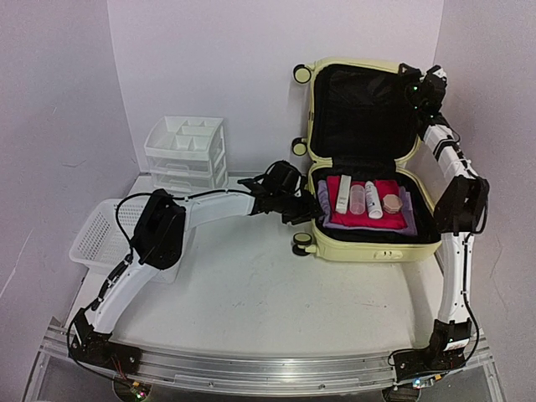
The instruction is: Open, take out, and arrange the luggage
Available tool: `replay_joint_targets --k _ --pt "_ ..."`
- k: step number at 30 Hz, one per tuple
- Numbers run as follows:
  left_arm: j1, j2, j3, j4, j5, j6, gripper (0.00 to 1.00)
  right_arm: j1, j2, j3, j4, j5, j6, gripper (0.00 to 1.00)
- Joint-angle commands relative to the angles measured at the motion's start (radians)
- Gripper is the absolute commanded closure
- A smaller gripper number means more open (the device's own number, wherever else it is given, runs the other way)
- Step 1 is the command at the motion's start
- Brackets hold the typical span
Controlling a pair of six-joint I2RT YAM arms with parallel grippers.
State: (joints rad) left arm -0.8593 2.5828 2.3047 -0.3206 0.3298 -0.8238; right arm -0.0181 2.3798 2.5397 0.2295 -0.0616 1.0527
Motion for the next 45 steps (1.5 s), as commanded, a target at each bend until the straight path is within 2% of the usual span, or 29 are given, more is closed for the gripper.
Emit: replay_joint_targets --k 1,3,5,13,16,24,30,35,38,42,45 --pt "-0.105 -0.006 0.079 0.108 0.108 0.012 0.61 -0.032 0.117 0.042 -0.089 0.034 -0.318 0.81" --pt "-0.107 -0.012 0.066 0.107 0.109 0.024 0.60 -0.032 0.129 0.055 -0.101 0.023 -0.320 0.71" --pt "-0.107 -0.026 0.045 0.107 0.114 0.045 0.58 -0.031 0.117 0.039 -0.112 0.023 -0.333 0.55" --pt "-0.096 -0.166 -0.145 0.107 0.064 0.234 0.38 -0.031 -0.001 -0.027 -0.206 0.008 -0.378 0.03" --pt "-0.080 -0.217 -0.187 0.102 0.064 0.276 0.33 -0.031 -0.092 -0.098 -0.270 -0.014 -0.356 0.02" --pt "-0.020 -0.412 -0.300 -0.031 0.028 0.470 0.23 -0.026 -0.435 -0.477 -0.363 -0.123 -0.435 0.02" --pt "0.091 -0.652 -0.565 -0.165 -0.050 0.613 0.21 0.011 -0.698 -0.866 -0.456 -0.266 -0.536 0.02" --pt "0.249 -0.820 -0.723 -0.266 -0.106 0.638 0.22 0.178 -0.820 -1.155 -0.518 -0.311 -0.619 0.02" --pt "0.364 -0.898 -0.750 -0.275 -0.051 0.663 0.22 0.301 -0.852 -1.270 -0.525 -0.329 -0.623 0.02" --pt "0.499 -0.917 -0.703 -0.279 -0.040 0.676 0.21 0.421 -0.881 -1.315 -0.536 -0.319 -0.629 0.02" --pt "0.606 -0.880 -0.612 -0.281 -0.063 0.624 0.19 0.462 -0.921 -1.338 -0.556 -0.301 -0.623 0.02"
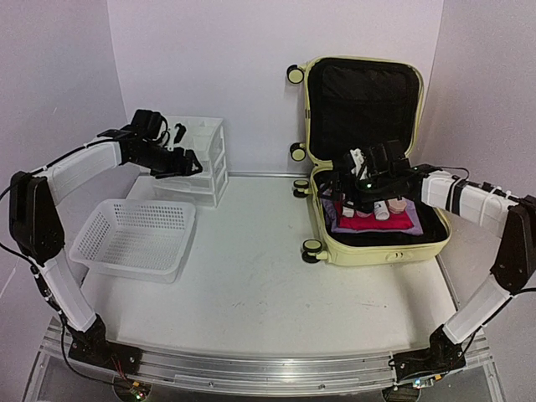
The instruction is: Open, take out, and arrange the luggage
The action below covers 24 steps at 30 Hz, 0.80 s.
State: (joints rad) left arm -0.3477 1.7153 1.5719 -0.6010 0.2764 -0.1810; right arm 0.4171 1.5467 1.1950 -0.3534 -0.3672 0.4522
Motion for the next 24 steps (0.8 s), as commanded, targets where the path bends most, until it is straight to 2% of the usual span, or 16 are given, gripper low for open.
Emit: replay_joint_targets --k 1,5,11,15,22,24 --pt "0.141 0.007 0.162 -0.003 -0.019 -0.046 0.18 0.029 -0.105 -0.003 0.023 0.004 -0.016 0.02" --pt "0.226 0.136 0.371 -0.003 -0.123 -0.052 0.18 0.029 -0.183 -0.036 -0.020 0.038 -0.023 0.02" --pt "0.264 0.354 0.643 -0.021 -0.312 0.068 0.19 0.027 -0.288 -0.056 -0.096 0.084 -0.043 0.02" --pt "0.274 0.469 0.784 -0.038 -0.327 0.140 0.20 0.028 -0.345 -0.070 -0.136 0.100 -0.048 0.02" --pt "0.276 0.577 0.892 -0.043 -0.298 0.213 0.44 0.028 -0.393 -0.075 -0.180 0.131 -0.059 0.02" --pt "0.276 0.592 0.905 -0.043 -0.303 0.216 0.56 0.027 -0.392 -0.074 -0.182 0.138 -0.060 0.02"
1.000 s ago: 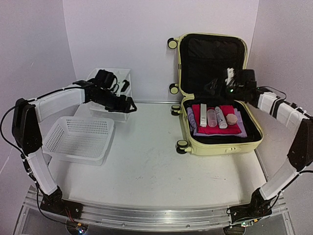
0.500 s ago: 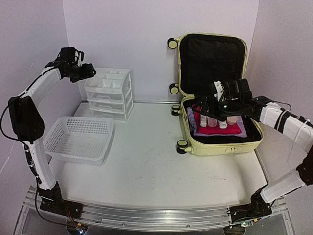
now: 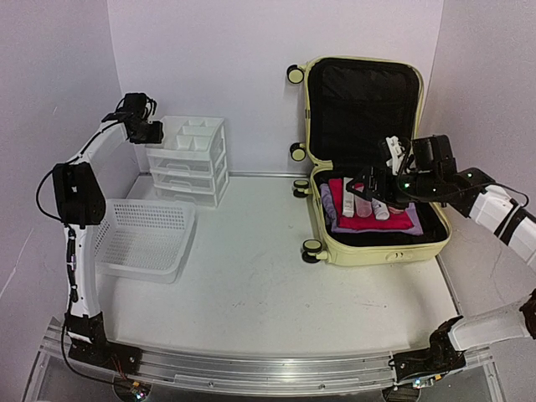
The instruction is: Open, take out, and arrange the luggage
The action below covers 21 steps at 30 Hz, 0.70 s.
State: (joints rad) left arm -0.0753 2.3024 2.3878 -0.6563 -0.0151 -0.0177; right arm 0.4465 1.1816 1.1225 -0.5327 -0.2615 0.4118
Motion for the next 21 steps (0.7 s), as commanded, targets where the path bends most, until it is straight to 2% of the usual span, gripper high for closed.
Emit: replay_joint_targets --k 1,7,10,17,21 --pt "0.004 0.007 0.094 0.012 0.000 0.052 0.62 -0.002 -0.023 0.000 -0.003 0.032 -0.019 0.02" --pt "0.000 -0.040 0.021 0.012 0.098 -0.050 0.79 -0.002 0.020 0.011 -0.004 0.026 -0.005 0.02" --pt "-0.020 -0.071 -0.027 0.011 0.154 -0.097 0.81 -0.002 0.045 0.022 -0.004 0.021 -0.002 0.02" --pt "-0.123 -0.126 -0.109 0.015 0.164 -0.106 0.82 -0.001 0.082 0.033 -0.004 0.009 -0.008 0.02" --pt "-0.142 -0.159 -0.160 0.017 0.267 -0.119 0.90 -0.002 0.090 0.024 -0.004 0.003 -0.009 0.02"
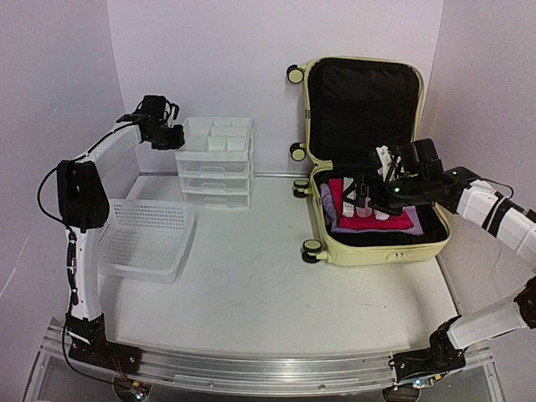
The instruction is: Open, take out, and arrange the luggage
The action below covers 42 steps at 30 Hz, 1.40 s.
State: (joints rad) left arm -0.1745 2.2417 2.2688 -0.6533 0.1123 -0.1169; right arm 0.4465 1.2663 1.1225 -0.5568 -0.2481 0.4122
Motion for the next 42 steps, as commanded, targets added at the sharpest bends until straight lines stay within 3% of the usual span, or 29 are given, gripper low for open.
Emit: replay_joint_targets --k 1,9,16,18,21,24,29,32,36,38,42 --pt "-0.046 -0.110 -0.054 0.014 0.166 -0.022 0.91 -0.002 0.007 0.021 0.020 -0.010 -0.010 0.02" --pt "-0.069 -0.237 -0.230 0.014 0.434 0.072 0.97 -0.001 0.033 0.013 0.022 -0.028 -0.005 0.02" --pt "-0.073 -0.327 -0.375 0.016 0.668 0.293 1.00 -0.003 0.117 0.071 0.031 -0.072 0.076 0.02" --pt "-0.082 -0.339 -0.385 0.016 0.776 0.353 1.00 -0.017 0.177 0.124 0.029 -0.119 0.108 0.02" --pt "-0.103 -0.351 -0.391 0.028 0.832 0.394 1.00 -0.047 0.256 0.175 0.073 -0.234 0.191 0.02" --pt "-0.119 -0.349 -0.390 0.031 0.882 0.401 1.00 -0.049 0.347 0.238 0.132 -0.356 0.257 0.13" --pt "-0.148 -0.368 -0.423 0.042 0.922 0.440 1.00 -0.051 0.477 0.313 0.225 -0.469 0.346 0.40" --pt "-0.155 -0.388 -0.456 0.067 0.935 0.463 1.00 -0.059 0.575 0.362 0.265 -0.578 0.401 0.71" --pt "-0.155 -0.418 -0.496 0.126 0.963 0.469 1.00 -0.056 0.649 0.346 0.398 -0.680 0.497 0.94" --pt "-0.155 -0.428 -0.518 0.162 0.971 0.462 1.00 -0.041 0.676 0.345 0.445 -0.728 0.524 1.00" --pt "-0.156 -0.431 -0.534 0.197 0.990 0.442 1.00 -0.006 0.709 0.328 0.537 -0.777 0.572 1.00"
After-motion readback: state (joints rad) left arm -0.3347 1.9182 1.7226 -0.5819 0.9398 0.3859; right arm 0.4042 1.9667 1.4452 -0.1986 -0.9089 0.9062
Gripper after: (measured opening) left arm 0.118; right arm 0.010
